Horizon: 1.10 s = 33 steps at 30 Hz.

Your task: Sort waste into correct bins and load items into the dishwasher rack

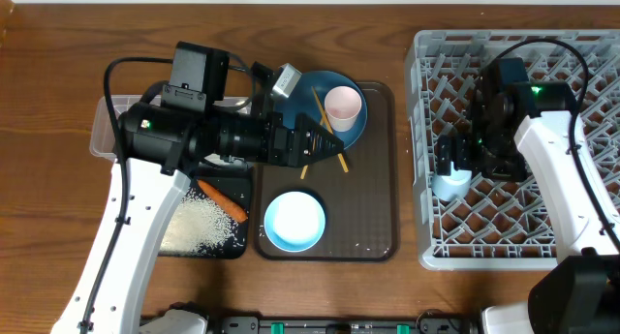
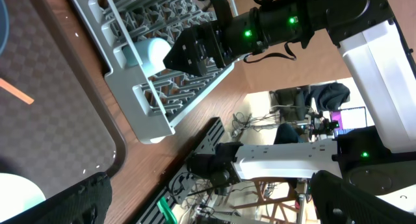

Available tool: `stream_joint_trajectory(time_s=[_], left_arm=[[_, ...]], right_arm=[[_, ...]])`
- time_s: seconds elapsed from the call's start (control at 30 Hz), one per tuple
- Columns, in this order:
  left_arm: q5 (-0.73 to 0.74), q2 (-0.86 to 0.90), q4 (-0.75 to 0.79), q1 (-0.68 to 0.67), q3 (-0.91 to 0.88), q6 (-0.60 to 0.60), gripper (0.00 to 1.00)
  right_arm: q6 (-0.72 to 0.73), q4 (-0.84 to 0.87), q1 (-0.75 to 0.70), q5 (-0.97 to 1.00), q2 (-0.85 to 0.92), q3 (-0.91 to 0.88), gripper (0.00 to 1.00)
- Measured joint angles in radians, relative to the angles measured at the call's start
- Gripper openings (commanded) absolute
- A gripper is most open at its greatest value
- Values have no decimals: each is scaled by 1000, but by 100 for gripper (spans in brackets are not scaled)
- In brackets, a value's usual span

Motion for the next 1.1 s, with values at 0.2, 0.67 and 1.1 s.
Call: stream_joint_trajectory(time_s=[0.2,0.67,1.1], left_arm=[[0,0,0,0,0,0,99],[-8,0,222,0,-2,-24,98],[-447,52,309,-69,-2,-190,79]], right_arm=[[0,0,0,-3,0,0,99],[0,0,0,-3,0,-1,99],[0,1,0,-3,0,-1,99]])
